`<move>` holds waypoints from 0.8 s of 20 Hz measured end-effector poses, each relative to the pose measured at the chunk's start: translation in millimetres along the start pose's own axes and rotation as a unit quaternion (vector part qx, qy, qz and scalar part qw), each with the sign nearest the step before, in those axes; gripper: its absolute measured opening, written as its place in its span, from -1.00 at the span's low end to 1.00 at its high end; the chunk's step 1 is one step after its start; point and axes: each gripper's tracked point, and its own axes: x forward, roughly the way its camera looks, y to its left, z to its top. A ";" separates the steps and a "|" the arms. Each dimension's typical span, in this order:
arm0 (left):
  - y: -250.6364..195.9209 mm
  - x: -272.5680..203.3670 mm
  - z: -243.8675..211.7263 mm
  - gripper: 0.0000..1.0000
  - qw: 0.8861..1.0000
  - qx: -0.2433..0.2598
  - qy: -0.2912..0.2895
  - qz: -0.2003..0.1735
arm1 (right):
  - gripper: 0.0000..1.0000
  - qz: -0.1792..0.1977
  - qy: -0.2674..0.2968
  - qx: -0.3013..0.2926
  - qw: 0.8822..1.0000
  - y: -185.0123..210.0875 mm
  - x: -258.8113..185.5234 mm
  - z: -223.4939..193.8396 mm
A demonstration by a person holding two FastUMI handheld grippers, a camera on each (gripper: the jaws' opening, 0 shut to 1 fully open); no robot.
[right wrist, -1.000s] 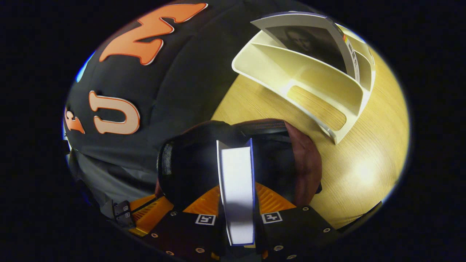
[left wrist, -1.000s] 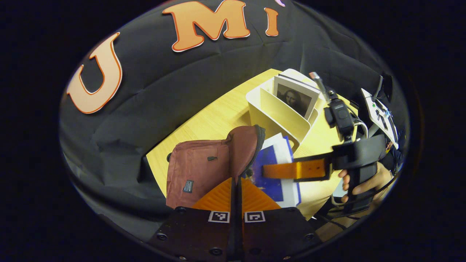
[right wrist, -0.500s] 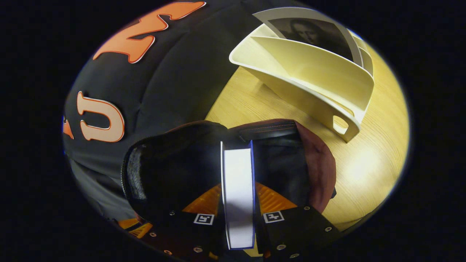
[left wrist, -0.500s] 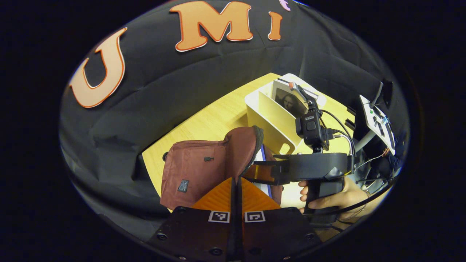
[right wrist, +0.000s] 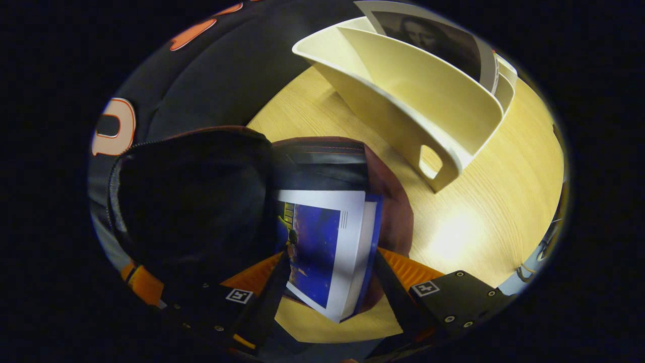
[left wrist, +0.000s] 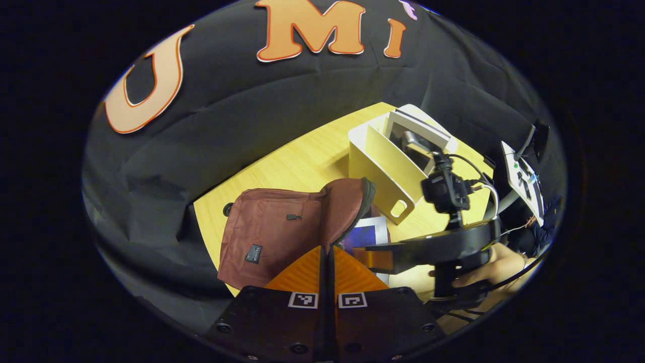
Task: Open the schoolbag, grab two books from the bookshelf and put them into the schoolbag.
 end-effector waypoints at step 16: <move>-4.8 5.6 -8.4 -0.98 1.000 -0.008 0.009 -0.003 | 0.95 -0.061 -0.088 -0.205 0.973 -118.1 -163.8 74.4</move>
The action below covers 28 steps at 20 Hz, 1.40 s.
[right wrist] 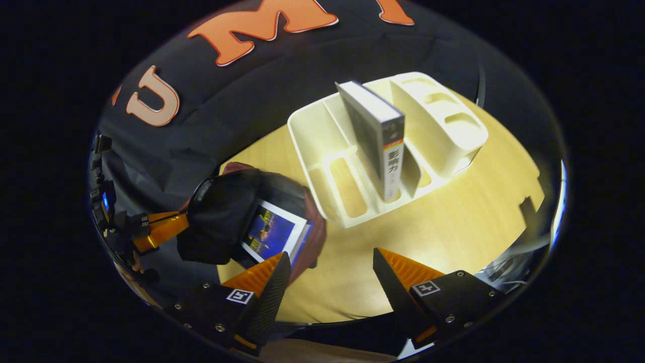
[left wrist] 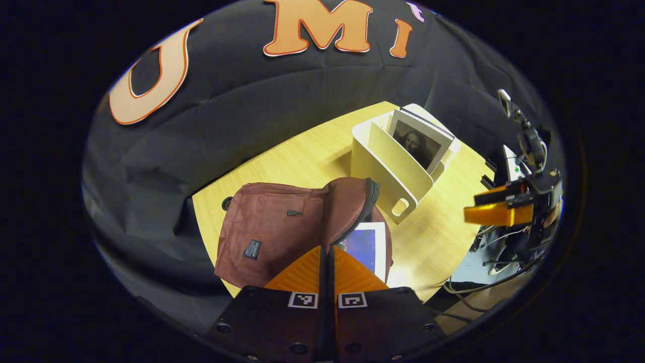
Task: Open the schoolbag, grab two books from the bookshelf and put them into the schoolbag.
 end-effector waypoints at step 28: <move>-2.8 5.7 -13.1 -0.99 0.999 -0.001 0.037 0.006 | 0.82 -0.091 0.140 -0.150 0.974 -42.2 119.2 172.4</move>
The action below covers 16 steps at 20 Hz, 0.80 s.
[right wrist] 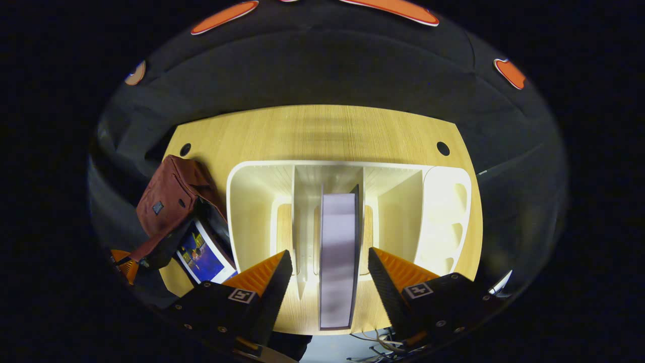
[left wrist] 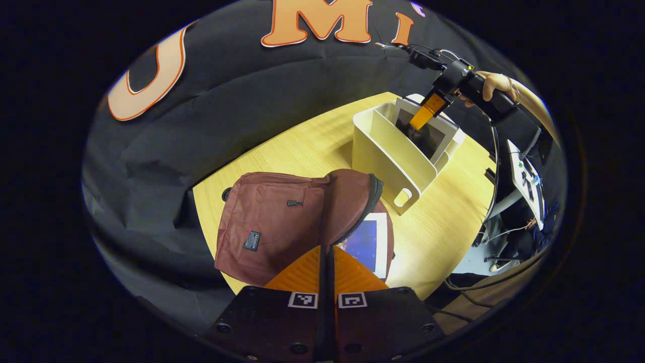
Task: Open the schoolbag, grab two books from the bookshelf and put them into the schoolbag.
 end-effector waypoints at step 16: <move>-1.8 -3.5 -3.1 -0.99 1.000 -0.002 0.007 0.000 | -0.38 -0.003 -0.040 0.017 0.999 -2.2 -68.8 11.3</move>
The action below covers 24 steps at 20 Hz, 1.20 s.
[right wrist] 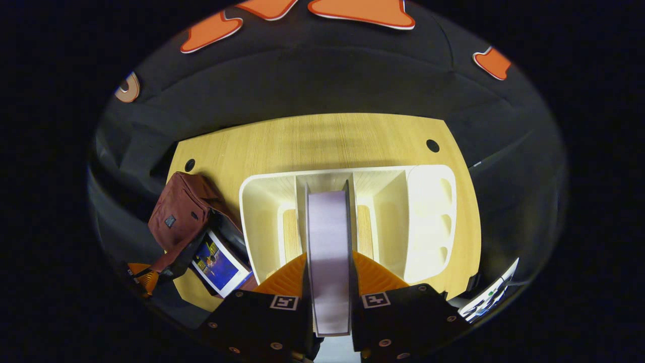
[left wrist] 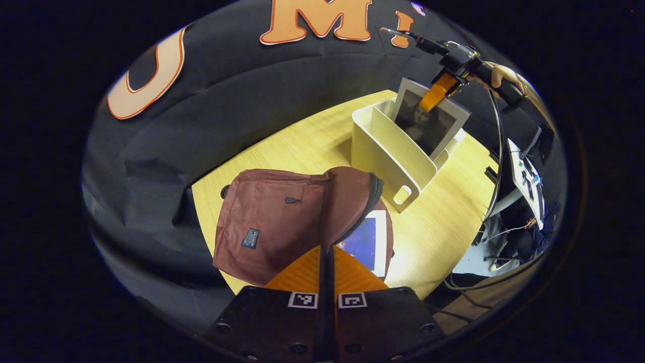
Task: Open the schoolbag, grab two books from the bookshelf and put them into the schoolbag.
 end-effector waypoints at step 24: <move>17.8 5.2 6.2 -0.99 1.000 -0.007 -0.003 0.007 | -0.41 0.298 -0.117 0.178 0.931 97.7 -146.9 -107.7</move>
